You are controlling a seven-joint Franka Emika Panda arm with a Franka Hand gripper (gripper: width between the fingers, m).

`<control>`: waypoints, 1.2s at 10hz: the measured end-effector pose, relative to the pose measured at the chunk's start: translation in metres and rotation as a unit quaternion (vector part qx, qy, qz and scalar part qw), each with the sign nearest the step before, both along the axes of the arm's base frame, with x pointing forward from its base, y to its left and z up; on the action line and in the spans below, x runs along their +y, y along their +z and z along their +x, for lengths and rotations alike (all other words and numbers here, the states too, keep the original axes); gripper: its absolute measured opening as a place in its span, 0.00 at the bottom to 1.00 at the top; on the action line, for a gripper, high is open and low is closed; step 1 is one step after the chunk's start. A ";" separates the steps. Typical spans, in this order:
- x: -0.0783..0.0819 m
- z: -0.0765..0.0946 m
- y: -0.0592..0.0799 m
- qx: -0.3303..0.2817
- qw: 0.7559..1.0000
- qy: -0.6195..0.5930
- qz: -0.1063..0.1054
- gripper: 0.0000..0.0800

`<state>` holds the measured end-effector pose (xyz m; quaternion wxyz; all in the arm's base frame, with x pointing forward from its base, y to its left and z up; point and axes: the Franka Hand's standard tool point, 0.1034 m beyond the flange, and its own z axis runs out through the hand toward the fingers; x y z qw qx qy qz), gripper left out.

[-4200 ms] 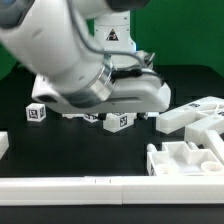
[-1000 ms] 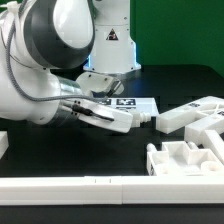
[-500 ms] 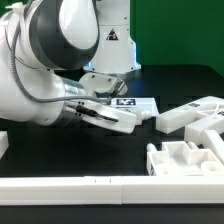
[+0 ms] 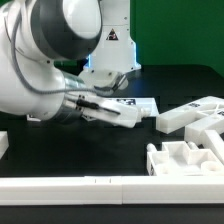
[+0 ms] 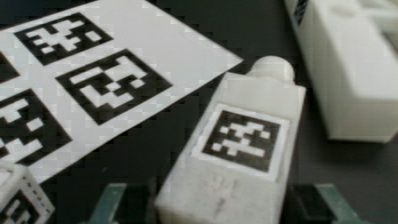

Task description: Assemble chair

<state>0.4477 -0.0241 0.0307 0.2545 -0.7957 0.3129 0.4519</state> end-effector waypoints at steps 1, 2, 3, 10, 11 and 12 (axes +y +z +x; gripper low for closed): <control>-0.003 0.011 0.011 -0.013 1.000 0.003 0.001 0.39; -0.002 0.024 0.023 -0.049 0.999 0.003 -0.021 0.39; 0.006 0.028 0.043 -0.068 0.997 0.008 -0.031 0.39; -0.003 0.083 0.083 -0.265 0.949 0.029 -0.170 0.39; 0.007 0.083 0.082 -0.290 0.937 0.028 -0.192 0.39; 0.006 0.085 0.081 -0.311 0.926 0.023 -0.211 0.39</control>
Offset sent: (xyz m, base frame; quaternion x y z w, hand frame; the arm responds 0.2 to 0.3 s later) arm 0.0000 0.0000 0.0000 0.0000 0.1938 0.0000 0.9810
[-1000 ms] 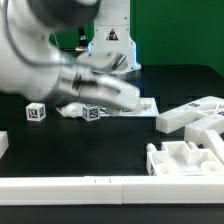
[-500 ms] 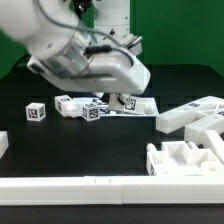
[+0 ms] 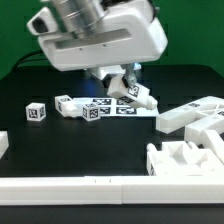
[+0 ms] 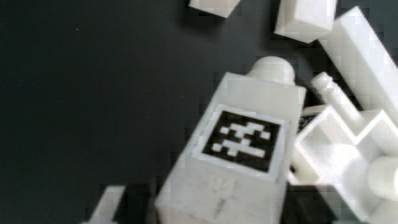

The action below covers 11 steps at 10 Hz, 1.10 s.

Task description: Assemble chair

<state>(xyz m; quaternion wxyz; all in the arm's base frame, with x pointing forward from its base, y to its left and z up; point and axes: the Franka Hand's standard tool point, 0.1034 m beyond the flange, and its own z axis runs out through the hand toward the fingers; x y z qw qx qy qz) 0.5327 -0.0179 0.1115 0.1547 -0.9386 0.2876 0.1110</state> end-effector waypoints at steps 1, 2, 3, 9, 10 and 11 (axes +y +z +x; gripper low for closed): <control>-0.001 0.003 0.000 -0.030 0.999 -0.005 -0.021 0.39; 0.001 0.005 0.001 -0.044 0.998 -0.002 -0.037 0.39; 0.007 0.018 0.010 -0.071 0.995 0.023 -0.068 0.39; 0.042 0.046 0.022 -0.191 0.966 0.089 -0.150 0.39; 0.043 0.045 0.020 -0.188 0.967 0.090 -0.149 0.39; 0.042 0.046 0.021 -0.189 0.966 0.090 -0.149 0.39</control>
Offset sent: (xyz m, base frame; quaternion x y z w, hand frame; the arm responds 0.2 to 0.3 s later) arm 0.0287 -0.0084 0.0299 -0.0827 0.0895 -0.1166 0.9857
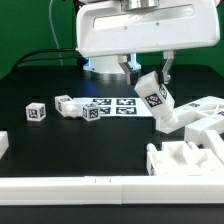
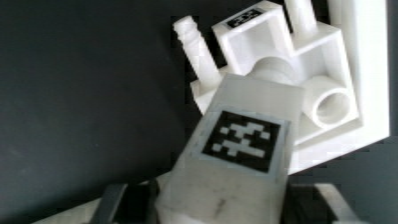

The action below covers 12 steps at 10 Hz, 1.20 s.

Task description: Assemble chair

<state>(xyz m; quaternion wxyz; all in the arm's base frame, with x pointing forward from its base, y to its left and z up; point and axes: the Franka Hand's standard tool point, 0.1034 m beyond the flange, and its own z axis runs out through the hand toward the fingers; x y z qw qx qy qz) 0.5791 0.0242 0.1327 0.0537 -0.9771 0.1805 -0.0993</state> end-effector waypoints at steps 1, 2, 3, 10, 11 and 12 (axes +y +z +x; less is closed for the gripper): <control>0.003 0.004 0.005 0.010 0.999 0.033 -0.019 0.39; 0.012 0.012 0.012 0.017 0.995 0.080 -0.051 0.39; 0.022 0.017 0.015 0.031 0.988 0.128 -0.083 0.39; 0.028 0.023 0.013 0.023 0.985 0.152 -0.084 0.39; 0.025 0.027 0.016 0.008 0.980 0.172 -0.101 0.39; 0.024 0.032 0.019 -0.009 0.975 0.189 -0.114 0.39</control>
Offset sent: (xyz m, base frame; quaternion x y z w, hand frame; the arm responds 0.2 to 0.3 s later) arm 0.0155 0.0024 0.0048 -0.1789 -0.0036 -0.1626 0.9703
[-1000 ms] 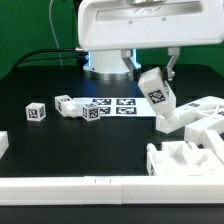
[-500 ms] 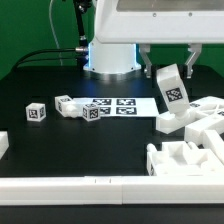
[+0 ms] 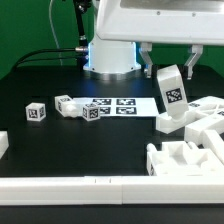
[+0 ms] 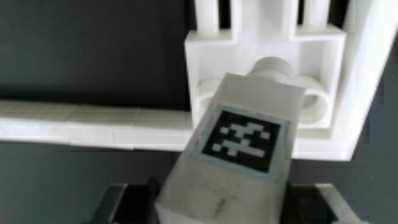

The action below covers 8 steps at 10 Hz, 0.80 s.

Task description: Assemble chair

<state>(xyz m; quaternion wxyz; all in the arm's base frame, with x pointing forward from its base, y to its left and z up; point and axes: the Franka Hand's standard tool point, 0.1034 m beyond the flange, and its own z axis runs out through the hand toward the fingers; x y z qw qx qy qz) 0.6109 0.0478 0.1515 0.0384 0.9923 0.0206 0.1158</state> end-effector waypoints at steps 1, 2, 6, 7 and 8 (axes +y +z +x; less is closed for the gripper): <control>0.005 0.005 0.005 -0.017 0.999 0.035 -0.021 0.39; 0.009 0.006 0.006 -0.019 0.999 0.041 -0.025 0.39; 0.013 0.005 0.001 -0.019 0.999 0.044 -0.025 0.39; 0.023 0.005 -0.010 -0.020 0.996 0.066 -0.048 0.39; 0.030 0.011 -0.013 -0.015 0.993 0.090 -0.071 0.39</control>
Offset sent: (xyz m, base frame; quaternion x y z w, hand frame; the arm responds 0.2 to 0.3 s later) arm 0.0000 0.0000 0.0000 0.0000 0.0000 0.0000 1.0000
